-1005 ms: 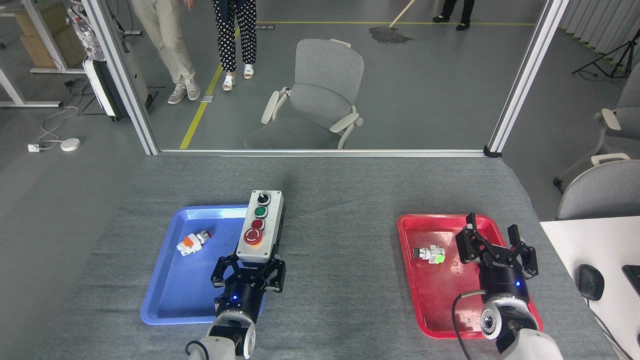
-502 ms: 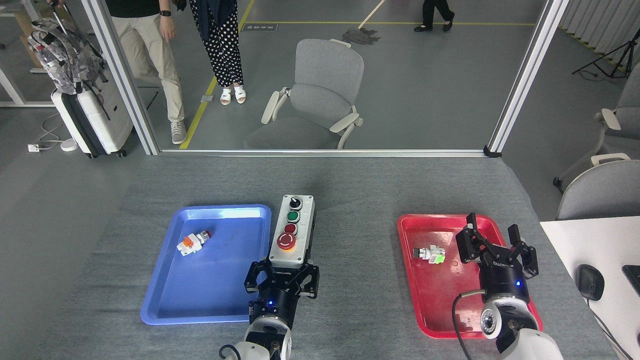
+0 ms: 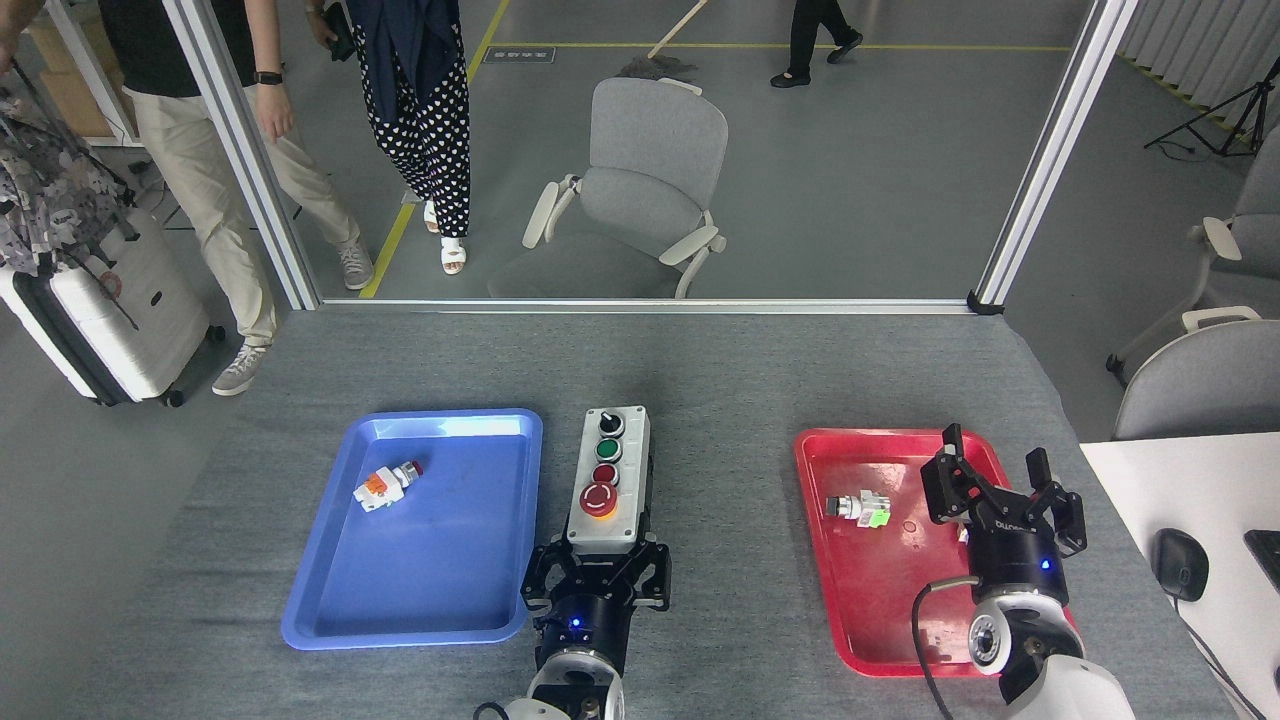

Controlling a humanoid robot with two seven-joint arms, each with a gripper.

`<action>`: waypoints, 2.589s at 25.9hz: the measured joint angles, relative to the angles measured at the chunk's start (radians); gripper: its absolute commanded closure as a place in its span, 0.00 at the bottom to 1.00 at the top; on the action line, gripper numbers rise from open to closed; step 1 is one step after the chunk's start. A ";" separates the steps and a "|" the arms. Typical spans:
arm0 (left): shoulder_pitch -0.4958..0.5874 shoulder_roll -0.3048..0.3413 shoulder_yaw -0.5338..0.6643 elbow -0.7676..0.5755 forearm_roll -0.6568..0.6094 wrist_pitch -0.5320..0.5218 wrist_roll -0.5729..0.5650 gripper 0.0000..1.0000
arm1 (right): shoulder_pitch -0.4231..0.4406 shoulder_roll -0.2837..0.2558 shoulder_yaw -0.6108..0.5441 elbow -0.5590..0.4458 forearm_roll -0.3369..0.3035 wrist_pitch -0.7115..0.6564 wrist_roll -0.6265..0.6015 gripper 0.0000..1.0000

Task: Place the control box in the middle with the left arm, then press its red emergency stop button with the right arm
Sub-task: 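Carry the control box off the blue tray and set it between the trays, then open the left gripper and withdraw it over the blue tray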

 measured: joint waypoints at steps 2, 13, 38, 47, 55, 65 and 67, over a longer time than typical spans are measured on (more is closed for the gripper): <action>0.000 0.000 -0.034 0.003 0.018 0.007 0.000 0.67 | 0.000 0.000 0.000 0.000 0.000 0.000 0.000 0.00; -0.003 -0.002 -0.130 0.073 0.054 0.011 0.009 0.67 | -0.001 -0.002 0.000 0.002 0.000 0.000 0.001 0.00; -0.019 -0.001 -0.174 0.204 0.074 -0.021 0.079 0.49 | 0.004 -0.017 -0.005 0.003 -0.002 -0.097 0.001 0.00; -0.020 -0.001 -0.176 0.213 0.092 -0.020 0.074 0.04 | 0.005 -0.019 -0.006 0.003 -0.003 -0.104 0.005 0.00; -0.019 0.001 -0.189 0.195 0.089 -0.015 0.083 0.01 | 0.009 -0.020 -0.005 0.003 -0.020 -0.105 -0.006 0.00; 0.016 0.045 -0.195 0.009 0.024 0.064 0.110 0.01 | -0.006 -0.037 0.002 0.008 -0.022 -0.109 -0.012 0.31; 0.026 0.082 -0.190 -0.049 0.016 0.077 0.107 0.01 | -0.024 -0.054 0.017 0.010 -0.022 -0.131 -0.007 0.45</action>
